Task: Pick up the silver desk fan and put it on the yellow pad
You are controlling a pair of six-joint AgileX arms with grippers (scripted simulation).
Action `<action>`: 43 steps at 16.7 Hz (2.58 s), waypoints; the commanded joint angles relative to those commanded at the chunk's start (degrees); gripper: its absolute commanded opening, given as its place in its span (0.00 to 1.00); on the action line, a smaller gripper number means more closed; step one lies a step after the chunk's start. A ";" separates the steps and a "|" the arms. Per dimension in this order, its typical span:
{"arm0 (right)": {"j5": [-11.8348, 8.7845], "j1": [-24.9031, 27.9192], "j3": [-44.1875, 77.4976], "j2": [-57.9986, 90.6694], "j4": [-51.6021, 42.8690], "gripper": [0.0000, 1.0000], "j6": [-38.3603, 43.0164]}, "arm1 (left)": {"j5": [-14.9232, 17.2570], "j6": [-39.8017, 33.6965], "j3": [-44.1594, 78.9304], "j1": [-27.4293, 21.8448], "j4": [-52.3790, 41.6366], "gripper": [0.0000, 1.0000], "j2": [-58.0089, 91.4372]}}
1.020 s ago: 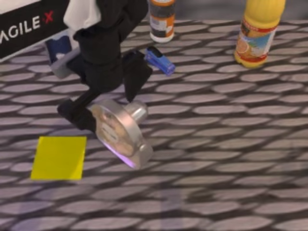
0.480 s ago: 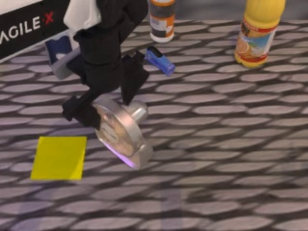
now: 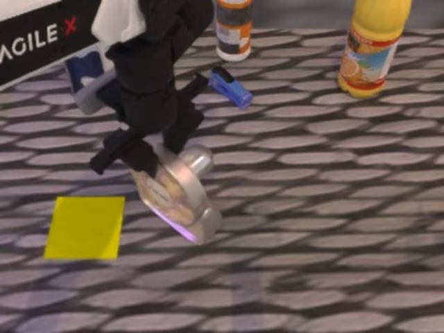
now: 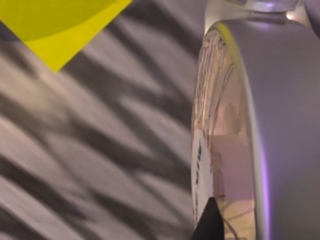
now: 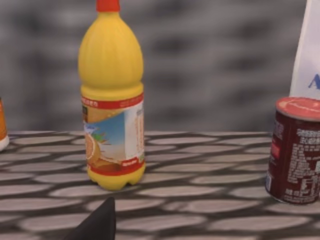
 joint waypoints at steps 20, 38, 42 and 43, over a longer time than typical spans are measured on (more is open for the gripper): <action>0.00 0.00 0.00 0.00 0.00 1.00 0.00 | 0.01 -0.03 12.10 1.09 -11.60 0.00 0.49; 0.00 0.00 0.00 0.00 0.00 1.00 0.00 | -0.07 -23.74 -14.25 18.60 -5.95 0.00 -19.60; 0.00 0.00 0.00 0.00 0.00 1.00 0.00 | -0.06 -23.74 -16.22 18.60 -3.68 0.00 -19.21; 0.00 0.00 0.00 0.00 0.00 1.00 0.00 | -0.06 -23.76 -17.59 18.64 -1.95 0.00 -19.05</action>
